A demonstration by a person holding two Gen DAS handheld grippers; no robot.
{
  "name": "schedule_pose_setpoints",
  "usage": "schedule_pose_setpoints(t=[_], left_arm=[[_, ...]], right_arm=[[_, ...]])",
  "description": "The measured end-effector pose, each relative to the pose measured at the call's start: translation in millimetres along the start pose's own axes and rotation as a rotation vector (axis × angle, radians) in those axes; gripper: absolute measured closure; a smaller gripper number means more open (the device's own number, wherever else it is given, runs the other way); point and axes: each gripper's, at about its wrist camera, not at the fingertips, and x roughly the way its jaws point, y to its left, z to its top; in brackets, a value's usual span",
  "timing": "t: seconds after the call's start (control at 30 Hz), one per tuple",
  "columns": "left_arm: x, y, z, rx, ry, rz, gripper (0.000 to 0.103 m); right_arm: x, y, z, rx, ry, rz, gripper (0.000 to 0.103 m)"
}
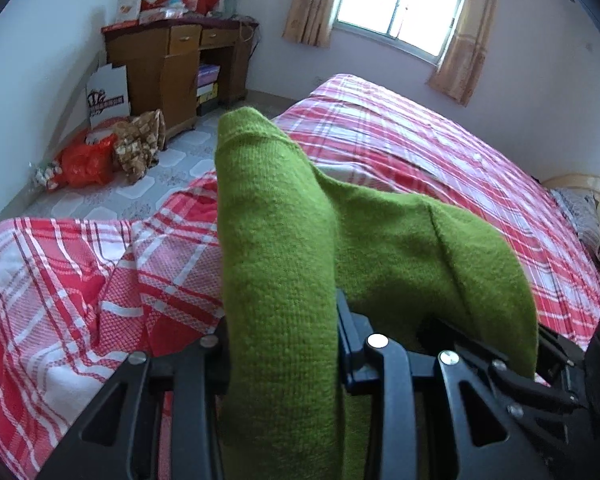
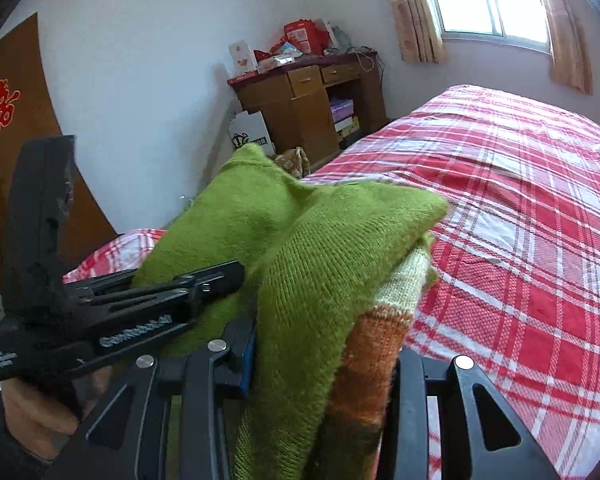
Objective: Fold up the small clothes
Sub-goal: 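Lift the folded sweater with both grippers and carry it across the bed, then lower the folded sweater onto the bedspread and open both grippers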
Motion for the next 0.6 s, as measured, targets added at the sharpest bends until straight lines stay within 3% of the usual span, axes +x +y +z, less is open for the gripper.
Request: schedule_pose_setpoints(t=[0.13,0.23,0.33,0.37,0.43,0.53,0.6], left_arm=[[11.0,11.3,0.3,-0.061,0.023,-0.018,0.064],[16.9,16.0,0.8,-0.101,0.034,-0.020,0.053],[17.4,14.5,0.7,-0.105,0.033,0.002,0.037],[16.9,13.7,0.6,-0.103,0.029,0.028,0.027],[16.4,13.3,0.7,-0.105,0.029,0.045,0.022],[15.8,11.0,-0.3,-0.085,0.023,0.061,0.021],[14.3,7.2,-1.0,-0.065,0.009,0.098,0.019]], right_arm=[[19.2,-14.9,1.2,0.020,0.038,-0.002,0.065],[27.6,-33.1,1.5,0.083,0.062,0.051,0.063],[27.9,-53.5,-2.3,0.178,0.076,0.111,0.052],[25.0,-60.1,-4.7,0.215,0.072,0.129,0.047],[15.6,-66.6,-8.2,0.256,0.055,0.142,0.047],[-15.0,-66.6,-16.0,0.277,-0.023,0.086,0.047],[-45.7,-57.0,-19.2,0.239,-0.108,-0.040,0.047]])
